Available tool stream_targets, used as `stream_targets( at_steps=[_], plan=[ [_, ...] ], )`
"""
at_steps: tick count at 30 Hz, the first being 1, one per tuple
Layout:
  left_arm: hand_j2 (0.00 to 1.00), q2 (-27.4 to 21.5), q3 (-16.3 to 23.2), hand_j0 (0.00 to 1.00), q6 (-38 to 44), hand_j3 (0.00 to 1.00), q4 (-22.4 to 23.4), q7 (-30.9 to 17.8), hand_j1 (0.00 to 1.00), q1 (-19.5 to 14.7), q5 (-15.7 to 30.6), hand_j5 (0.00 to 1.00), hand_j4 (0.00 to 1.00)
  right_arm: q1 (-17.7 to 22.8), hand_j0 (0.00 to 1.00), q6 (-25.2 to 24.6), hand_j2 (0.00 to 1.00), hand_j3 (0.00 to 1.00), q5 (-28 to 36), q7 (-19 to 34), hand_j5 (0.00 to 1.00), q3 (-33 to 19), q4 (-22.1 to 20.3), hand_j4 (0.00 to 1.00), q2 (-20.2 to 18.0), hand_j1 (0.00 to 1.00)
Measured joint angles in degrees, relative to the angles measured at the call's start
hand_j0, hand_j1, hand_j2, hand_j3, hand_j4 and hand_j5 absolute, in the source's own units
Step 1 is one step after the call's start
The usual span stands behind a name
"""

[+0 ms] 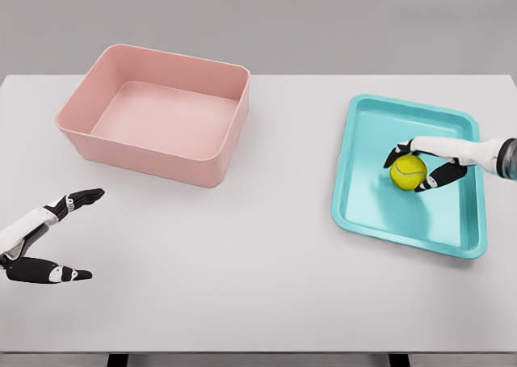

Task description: Put the tennis from the blue tray into the pink basket with both arms

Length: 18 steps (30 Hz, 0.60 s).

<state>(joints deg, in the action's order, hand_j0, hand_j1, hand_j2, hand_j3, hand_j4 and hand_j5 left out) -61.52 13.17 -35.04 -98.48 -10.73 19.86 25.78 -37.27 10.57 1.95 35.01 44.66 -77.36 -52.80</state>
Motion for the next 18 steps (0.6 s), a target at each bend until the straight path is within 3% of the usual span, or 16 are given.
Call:
stream_targets(
  at_steps=[6,11,18],
  plan=[
    [1.00,0.00,0.02,1.00,0.00,1.00,-0.02,0.00,1.00,0.00,0.00,1.00,1.00,-0.88,0.45,3.83,0.45,0.45,0.64,0.01,0.45,-0.83,-0.65,0.45,-0.41,0.45],
    [1.00,0.00,0.02,1.00,0.00,1.00,-0.02,0.00,1.00,0.00,0.00,1.00,1.00,-0.88,0.45,7.12,0.45,0.45,0.78,0.01,0.45,-3.89,-4.48,0.45,0.00,0.45],
    [1.00,0.00,0.02,1.00,0.00,1.00,-0.02,0.00,1.00,0.00,0.00,1.00,1.00,-0.70,0.45,11.22,0.45,0.45,0.31,0.01,0.45,-7.05,-10.30,0.45,6.71,0.45]
  ],
)
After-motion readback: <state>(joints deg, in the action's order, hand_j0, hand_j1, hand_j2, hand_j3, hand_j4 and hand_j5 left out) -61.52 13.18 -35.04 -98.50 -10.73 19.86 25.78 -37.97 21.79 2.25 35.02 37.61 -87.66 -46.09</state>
